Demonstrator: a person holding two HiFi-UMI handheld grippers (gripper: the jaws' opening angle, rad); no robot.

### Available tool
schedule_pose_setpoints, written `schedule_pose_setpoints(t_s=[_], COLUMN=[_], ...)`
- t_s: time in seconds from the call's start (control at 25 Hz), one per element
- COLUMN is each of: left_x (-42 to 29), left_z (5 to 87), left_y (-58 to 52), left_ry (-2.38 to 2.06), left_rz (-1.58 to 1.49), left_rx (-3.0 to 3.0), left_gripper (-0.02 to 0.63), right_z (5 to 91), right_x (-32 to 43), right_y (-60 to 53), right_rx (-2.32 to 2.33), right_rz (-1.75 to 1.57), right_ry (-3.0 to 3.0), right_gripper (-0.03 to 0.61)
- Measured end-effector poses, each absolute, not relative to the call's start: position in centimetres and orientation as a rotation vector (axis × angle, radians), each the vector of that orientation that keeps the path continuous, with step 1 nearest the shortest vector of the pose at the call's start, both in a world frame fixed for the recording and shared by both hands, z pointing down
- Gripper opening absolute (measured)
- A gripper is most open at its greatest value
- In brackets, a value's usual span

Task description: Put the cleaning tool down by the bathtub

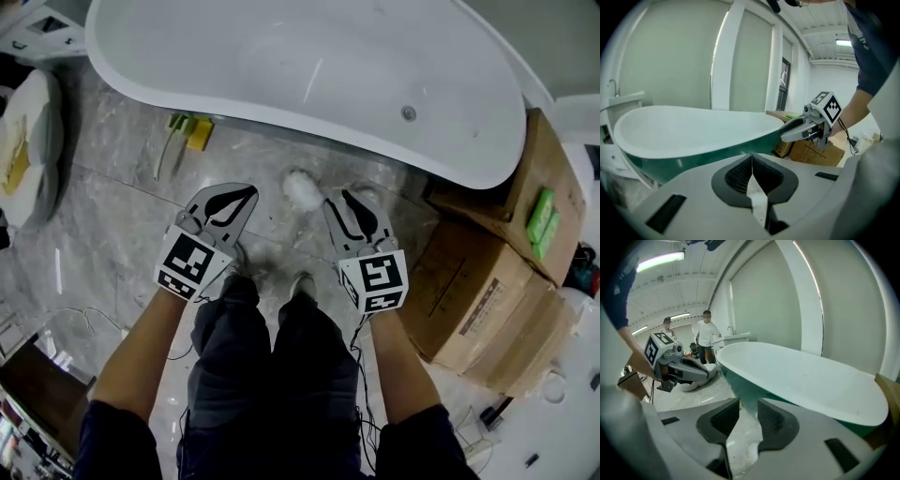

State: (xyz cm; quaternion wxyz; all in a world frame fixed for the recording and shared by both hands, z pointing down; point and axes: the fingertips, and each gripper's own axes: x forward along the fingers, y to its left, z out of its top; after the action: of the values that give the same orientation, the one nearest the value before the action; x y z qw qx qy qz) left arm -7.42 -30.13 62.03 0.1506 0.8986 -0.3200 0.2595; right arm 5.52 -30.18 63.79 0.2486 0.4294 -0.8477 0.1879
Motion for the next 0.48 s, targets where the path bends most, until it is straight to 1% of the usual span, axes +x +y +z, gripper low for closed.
schedule_pose_setpoints(t_s=[0.24, 0.48], left_x=[-7.6, -5.5], left_z=[52.3, 42.4], left_y=[-30.7, -29.4], left_ry=[-0.981, -1.023], left_rz=[0.693, 0.595], left_rx=[2.628, 2.668], left_gripper=[0.032, 0.032], right_z=[54.9, 45.4], right_x=[6.1, 7.0], right_y=[-29.4, -27.9], right_rx=[1.222, 1.260], right_rz=[0.492, 0.455], right_ry=[-2.345, -2.401], right_gripper=[0.127, 0.127])
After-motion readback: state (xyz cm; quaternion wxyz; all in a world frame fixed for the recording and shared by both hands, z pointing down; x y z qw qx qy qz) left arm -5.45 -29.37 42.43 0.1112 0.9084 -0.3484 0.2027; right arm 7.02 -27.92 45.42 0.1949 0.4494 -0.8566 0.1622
